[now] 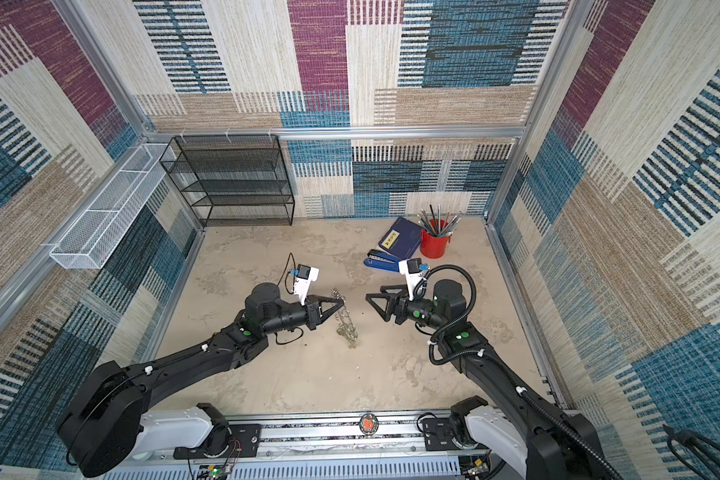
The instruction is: Put the keys on the keyring
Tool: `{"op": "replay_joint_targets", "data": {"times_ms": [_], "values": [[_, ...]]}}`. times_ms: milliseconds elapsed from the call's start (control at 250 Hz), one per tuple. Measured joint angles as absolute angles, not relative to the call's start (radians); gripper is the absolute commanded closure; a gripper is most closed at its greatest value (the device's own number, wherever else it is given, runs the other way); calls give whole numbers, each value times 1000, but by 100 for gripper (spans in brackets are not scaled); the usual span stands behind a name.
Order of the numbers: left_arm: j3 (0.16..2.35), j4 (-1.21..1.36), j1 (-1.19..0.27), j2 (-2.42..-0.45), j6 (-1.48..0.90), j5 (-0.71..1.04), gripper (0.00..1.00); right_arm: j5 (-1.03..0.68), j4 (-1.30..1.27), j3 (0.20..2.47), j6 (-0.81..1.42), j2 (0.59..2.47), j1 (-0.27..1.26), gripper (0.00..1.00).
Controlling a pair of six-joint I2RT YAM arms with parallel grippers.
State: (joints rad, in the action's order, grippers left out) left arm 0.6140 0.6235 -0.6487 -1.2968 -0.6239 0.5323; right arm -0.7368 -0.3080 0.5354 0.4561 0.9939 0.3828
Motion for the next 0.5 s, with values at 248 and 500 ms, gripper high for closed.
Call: {"op": "replay_joint_targets", "data": {"times_ms": [248, 500], "values": [[595, 791, -667, -1327, -624, 589, 100, -879, -421, 561, 445, 1066, 464, 60], [591, 841, -677, -1343, -624, 638, 100, -888, -450, 583, 448, 1102, 469, 79]]}}
